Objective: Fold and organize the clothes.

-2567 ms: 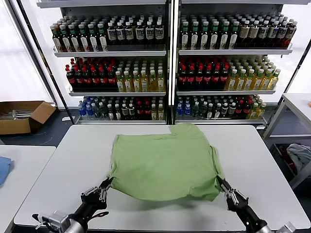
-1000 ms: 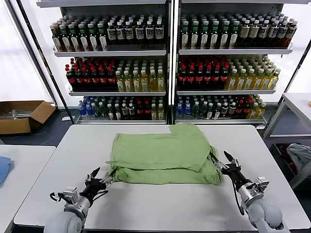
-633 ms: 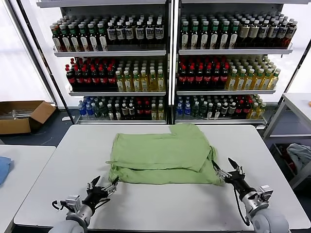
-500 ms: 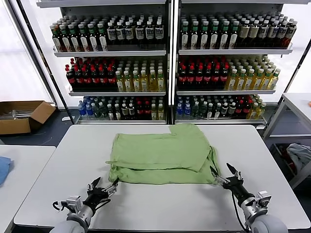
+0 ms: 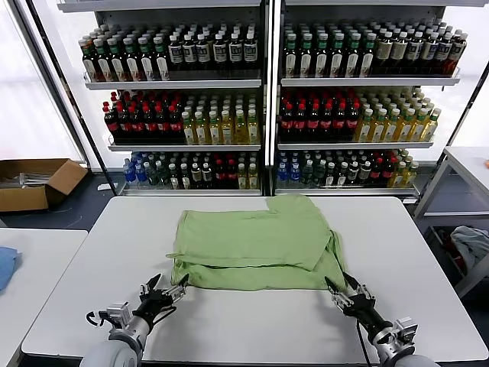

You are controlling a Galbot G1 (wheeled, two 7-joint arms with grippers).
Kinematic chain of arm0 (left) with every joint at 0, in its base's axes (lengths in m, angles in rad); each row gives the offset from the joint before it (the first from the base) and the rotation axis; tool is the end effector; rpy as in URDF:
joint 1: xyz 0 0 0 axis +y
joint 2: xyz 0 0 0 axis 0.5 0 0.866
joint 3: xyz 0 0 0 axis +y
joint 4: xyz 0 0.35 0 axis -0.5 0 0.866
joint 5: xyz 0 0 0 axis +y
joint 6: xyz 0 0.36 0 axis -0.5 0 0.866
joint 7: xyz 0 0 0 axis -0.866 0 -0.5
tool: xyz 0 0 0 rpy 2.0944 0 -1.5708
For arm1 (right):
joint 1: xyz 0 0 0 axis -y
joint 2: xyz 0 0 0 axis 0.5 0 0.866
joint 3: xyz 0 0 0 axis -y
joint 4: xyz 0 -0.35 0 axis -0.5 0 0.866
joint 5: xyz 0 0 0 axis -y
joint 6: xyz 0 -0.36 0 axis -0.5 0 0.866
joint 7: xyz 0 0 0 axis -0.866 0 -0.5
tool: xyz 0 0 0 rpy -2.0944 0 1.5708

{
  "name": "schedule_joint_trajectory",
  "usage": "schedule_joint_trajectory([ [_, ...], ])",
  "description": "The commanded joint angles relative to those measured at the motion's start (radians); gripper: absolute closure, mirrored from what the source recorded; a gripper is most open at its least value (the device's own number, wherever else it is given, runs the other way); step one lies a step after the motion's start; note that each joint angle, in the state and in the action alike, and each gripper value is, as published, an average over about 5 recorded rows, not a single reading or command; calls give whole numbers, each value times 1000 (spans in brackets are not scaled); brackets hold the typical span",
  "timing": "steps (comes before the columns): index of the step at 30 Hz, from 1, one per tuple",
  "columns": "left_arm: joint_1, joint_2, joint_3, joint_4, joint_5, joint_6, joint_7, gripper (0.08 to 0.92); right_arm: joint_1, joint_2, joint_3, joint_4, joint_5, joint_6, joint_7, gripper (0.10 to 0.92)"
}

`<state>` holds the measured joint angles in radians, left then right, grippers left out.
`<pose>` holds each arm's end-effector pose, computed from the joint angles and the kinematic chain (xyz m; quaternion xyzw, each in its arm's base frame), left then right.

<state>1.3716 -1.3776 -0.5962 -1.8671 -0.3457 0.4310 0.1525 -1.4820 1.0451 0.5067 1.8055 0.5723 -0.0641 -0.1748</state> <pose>0.2504 0.0715 -0.3327 -0.0824 -0.9689 0.0864 0.2166 0.2192 -0.1285 -0.3591 0.1484 -0.9764 -0.0495 0.1488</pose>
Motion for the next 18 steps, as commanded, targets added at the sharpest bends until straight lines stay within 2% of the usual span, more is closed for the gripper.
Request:
schedule_joint_trajectory([
  [1,-10,0,3,5,-10,0,-5,197,-17,0,-7,-5,-14,-4,5,635],
  [8,0,5,5,11,-13,-10,3,381,-3,-10,-2,-5,3,-5,7,842],
  [11,4,9,2,16,-14,-20,12,467,-2,-14,0,-10,7,-1,9,905],
  [18,18,20,-5,4,-10,-26,30,675,-5,-23,0,-8,13,3,4,918],
])
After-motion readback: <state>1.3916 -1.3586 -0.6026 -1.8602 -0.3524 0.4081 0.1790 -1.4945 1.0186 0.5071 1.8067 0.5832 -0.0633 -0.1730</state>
